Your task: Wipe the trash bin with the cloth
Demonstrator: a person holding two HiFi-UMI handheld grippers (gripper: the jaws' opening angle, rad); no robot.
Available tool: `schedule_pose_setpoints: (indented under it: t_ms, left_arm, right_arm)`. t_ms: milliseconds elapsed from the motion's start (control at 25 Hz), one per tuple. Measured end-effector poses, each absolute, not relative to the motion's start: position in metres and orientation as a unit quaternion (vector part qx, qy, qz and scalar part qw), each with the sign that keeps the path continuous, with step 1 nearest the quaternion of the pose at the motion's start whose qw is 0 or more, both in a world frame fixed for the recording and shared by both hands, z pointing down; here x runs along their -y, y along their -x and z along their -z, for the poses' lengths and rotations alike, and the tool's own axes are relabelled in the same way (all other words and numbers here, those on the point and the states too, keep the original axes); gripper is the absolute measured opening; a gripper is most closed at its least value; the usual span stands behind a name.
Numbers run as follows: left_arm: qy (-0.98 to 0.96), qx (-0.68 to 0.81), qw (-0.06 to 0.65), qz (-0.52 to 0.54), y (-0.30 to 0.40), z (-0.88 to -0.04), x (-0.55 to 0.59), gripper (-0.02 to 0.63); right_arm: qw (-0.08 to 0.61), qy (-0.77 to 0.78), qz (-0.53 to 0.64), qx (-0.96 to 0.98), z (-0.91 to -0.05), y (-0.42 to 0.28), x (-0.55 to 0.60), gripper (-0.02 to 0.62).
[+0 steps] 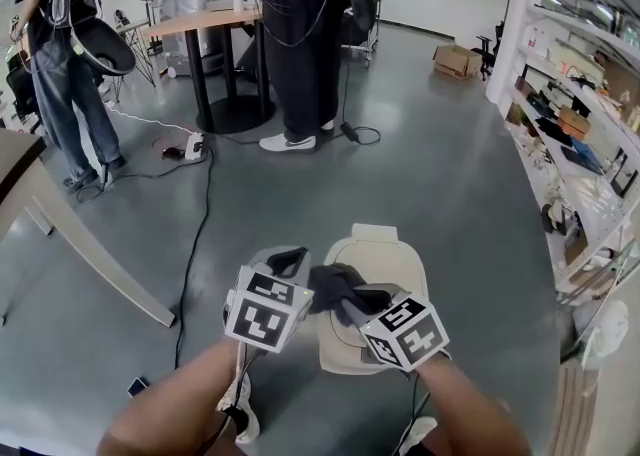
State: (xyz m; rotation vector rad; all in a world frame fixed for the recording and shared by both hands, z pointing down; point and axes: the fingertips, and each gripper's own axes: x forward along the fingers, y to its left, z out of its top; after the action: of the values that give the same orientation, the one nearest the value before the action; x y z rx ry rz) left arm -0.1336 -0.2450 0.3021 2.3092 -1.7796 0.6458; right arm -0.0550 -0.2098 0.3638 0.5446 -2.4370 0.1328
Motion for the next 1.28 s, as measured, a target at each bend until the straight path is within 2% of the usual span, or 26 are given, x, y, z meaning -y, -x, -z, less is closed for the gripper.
schedule_pose_setpoints:
  t_ms: [280,1280]
  left_arm:
    - [-0.774,0.591,0.077,-0.213,0.127,-0.300,0.248,0.000]
    - [-0.804,0.544,0.109,-0.215,0.077,-0.313,0.244,0.000]
  right_arm:
    - [0.338,-0.224,-0.043,0.913,-0.370,0.040,0.218,0.052]
    - [0.354,-0.298,-0.065,0.884,-0.376,-0.040,0.243,0.052]
